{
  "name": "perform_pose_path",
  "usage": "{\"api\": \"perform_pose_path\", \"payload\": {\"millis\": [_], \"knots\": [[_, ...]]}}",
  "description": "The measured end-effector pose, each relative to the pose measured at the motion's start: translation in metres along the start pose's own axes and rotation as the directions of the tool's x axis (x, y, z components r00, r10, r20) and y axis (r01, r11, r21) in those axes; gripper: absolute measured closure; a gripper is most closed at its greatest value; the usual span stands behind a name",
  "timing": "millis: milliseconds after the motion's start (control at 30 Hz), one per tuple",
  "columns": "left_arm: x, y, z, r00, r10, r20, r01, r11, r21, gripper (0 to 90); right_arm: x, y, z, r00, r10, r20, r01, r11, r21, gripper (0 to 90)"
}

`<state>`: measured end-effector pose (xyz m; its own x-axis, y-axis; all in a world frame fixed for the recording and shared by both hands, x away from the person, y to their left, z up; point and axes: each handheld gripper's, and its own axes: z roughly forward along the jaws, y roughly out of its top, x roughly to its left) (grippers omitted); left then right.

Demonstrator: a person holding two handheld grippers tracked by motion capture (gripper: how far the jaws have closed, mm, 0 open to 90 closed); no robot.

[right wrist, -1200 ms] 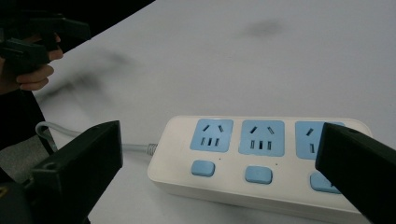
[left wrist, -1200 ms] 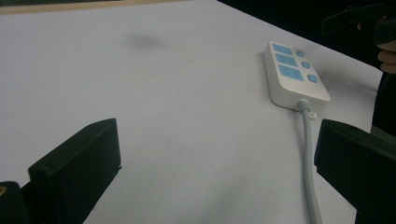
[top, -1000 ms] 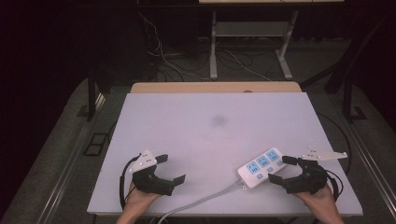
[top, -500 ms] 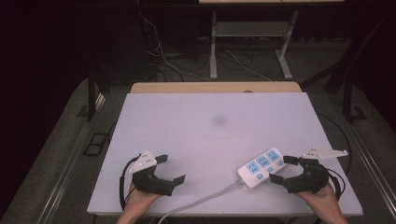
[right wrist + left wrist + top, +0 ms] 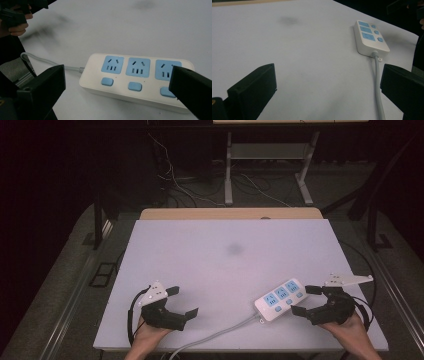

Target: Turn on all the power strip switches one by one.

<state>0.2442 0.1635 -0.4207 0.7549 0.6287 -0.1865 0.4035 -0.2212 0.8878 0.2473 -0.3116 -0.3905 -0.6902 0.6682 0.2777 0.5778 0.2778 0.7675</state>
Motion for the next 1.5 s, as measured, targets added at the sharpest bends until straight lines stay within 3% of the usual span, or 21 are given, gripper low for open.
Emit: {"api": "perform_pose_path", "payload": {"millis": [600, 1067, 1133, 1200, 1267, 1500], "knots": [[0.001, 0.000, 0.000, 0.9999, -0.009, -0.005, 0.009, 1.0000, -0.002, 0.0, -0.017, 0.021, -0.008, 0.9989, -0.045, 0.014, 0.043, 0.993, 0.112, 0.8], [0.001, -0.001, 0.000, 0.9999, -0.008, -0.009, 0.008, 1.0000, -0.001, 0.0, -0.040, 0.034, -0.006, 0.9977, -0.067, 0.008, 0.064, 0.972, 0.228, 0.9], [0.001, -0.001, 0.000, 0.9999, -0.008, -0.009, 0.008, 1.0000, -0.002, 0.0, -0.044, 0.034, -0.006, 0.9978, -0.067, -0.005, 0.066, 0.970, 0.233, 8.0], [0.001, -0.001, 0.000, 0.9999, -0.009, -0.010, 0.009, 1.0000, -0.001, 0.0, -0.047, 0.034, -0.006, 0.9980, -0.063, -0.006, 0.063, 0.970, 0.234, 8.0], [0.001, -0.001, 0.000, 0.9999, -0.009, -0.011, 0.009, 1.0000, 0.000, 0.0, -0.049, 0.034, -0.006, 0.9980, -0.062, -0.011, 0.063, 0.971, 0.232, 16.1], [0.001, -0.001, 0.000, 0.9999, -0.012, -0.012, 0.012, 0.9999, 0.000, 0.0, -0.052, 0.034, -0.003, 0.9972, -0.070, -0.027, 0.075, 0.968, 0.239, 27.0]]}}
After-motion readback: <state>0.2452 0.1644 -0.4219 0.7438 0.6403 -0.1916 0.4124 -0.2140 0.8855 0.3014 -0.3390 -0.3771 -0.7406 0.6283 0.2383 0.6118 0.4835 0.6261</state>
